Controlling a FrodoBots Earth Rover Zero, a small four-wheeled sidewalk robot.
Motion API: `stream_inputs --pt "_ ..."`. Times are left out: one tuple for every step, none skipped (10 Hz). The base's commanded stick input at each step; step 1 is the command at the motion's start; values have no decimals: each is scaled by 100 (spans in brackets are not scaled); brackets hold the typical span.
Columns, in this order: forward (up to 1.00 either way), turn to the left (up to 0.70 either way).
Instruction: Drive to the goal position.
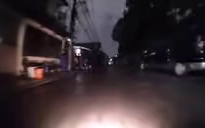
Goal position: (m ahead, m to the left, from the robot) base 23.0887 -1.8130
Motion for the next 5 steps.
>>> stream_inputs --pt "84 0" --pt "100 0" --pt "100 0" --pt "100 0" --pt "100 0"
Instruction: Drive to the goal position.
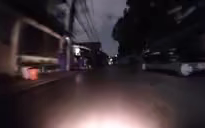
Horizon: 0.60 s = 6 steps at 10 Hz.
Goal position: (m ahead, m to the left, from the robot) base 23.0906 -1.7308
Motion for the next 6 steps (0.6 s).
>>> stream_inputs --pt "100 0" --pt "100 0" --pt "100 0" --pt "100 0" --pt "100 0" --pt "100 0"
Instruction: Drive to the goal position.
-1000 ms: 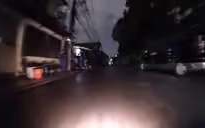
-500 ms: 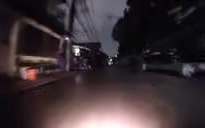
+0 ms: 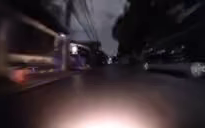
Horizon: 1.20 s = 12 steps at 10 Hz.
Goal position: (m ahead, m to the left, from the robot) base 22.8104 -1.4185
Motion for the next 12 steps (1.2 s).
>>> stream_inputs --pt "100 0" --pt "100 0" --pt "100 0" --pt "100 17" --pt "100 27" --pt "100 12" --pt "100 0" --pt "100 0" --pt "100 0" --pt "100 0" --pt "100 0" --pt "100 0"
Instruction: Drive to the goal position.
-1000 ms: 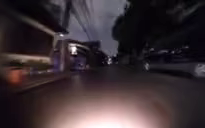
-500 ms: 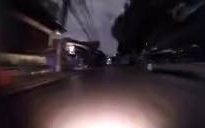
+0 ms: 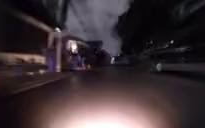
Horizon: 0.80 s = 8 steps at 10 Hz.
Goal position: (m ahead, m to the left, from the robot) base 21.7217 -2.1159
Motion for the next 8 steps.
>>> stream_inputs --pt "100 0" --pt "100 0" --pt "100 0" --pt "100 0" --pt "100 0" --pt "100 0" --pt "100 0" --pt "100 0"
